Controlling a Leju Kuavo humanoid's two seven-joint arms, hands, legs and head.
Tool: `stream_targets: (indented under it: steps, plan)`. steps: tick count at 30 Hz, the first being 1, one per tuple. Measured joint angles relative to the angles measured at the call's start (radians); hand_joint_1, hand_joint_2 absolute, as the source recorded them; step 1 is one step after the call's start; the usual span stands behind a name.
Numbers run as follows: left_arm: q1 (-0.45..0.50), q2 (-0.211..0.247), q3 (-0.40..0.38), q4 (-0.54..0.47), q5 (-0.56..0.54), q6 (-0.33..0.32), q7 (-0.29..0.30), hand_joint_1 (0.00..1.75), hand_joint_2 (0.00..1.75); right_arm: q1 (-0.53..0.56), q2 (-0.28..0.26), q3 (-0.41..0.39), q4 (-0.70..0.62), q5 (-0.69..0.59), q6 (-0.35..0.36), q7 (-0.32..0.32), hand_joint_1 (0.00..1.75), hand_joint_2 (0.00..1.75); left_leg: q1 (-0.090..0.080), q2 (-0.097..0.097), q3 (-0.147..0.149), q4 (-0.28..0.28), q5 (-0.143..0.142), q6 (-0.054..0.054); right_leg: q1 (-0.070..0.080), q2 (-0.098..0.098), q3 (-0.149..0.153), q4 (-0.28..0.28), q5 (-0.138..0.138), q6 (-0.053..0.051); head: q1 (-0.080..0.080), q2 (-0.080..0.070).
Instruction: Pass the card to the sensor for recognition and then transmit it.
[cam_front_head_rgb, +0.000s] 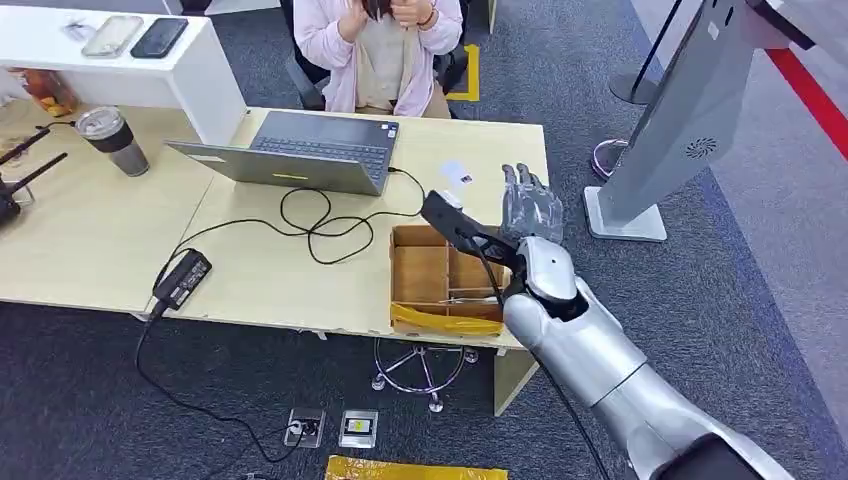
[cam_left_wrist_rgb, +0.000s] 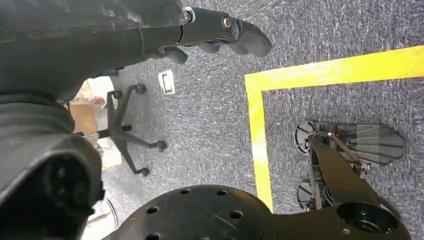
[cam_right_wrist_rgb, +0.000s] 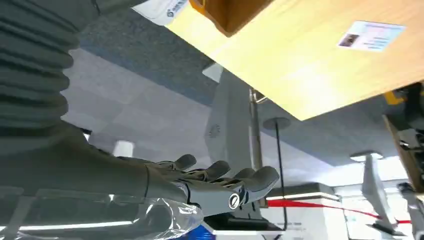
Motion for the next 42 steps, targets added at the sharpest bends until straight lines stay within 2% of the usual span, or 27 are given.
stream_targets:
  steps: [8,16,26,35,42]
  plan:
    - [0.0,0.0,0.0,0.0,0.009,0.002,-0.001,0.0,0.0,0.039,-0.014,0.0,-0.073,-0.03,-0.023,-0.022,0.0,1.75,0.0,0.0,0.0,0.0,0.0,0.0,0.0,0.0,0.0,0.0,0.0,0.0,0.0,0.0]
    - [0.001,0.0,0.0,0.0,0.021,0.018,0.007,0.0,0.0,0.144,-0.053,0.003,-0.253,-0.045,-0.02,0.021,0.0,1.75,0.0,0.0,0.0,0.0,0.0,0.0,0.0,0.0,0.0,0.0,0.0,0.0,0.0,0.0]
    - [0.001,-0.001,0.0,0.0,0.013,0.015,-0.013,0.0,0.0,0.229,-0.1,0.003,-0.43,-0.102,-0.007,0.032,0.0,1.75,0.0,0.0,0.0,0.0,0.0,0.0,0.0,0.0,0.0,0.0,0.0,0.0,0.0,0.0]
    - [0.001,0.0,0.0,0.0,-0.003,0.011,-0.021,0.0,0.0,0.245,-0.116,0.01,-0.404,-0.132,-0.065,-0.022,0.0,1.75,0.0,0.0,0.0,0.0,0.0,0.0,0.0,0.0,0.0,0.0,0.0,0.0,0.0,0.0]
    - [0.001,0.0,0.0,0.0,-0.011,0.002,-0.025,0.0,0.0,0.244,-0.096,0.031,-0.301,-0.111,-0.105,-0.046,0.0,1.75,0.0,0.0,0.0,0.0,0.0,0.0,0.0,0.0,0.0,0.0,0.0,0.0,0.0,0.0]
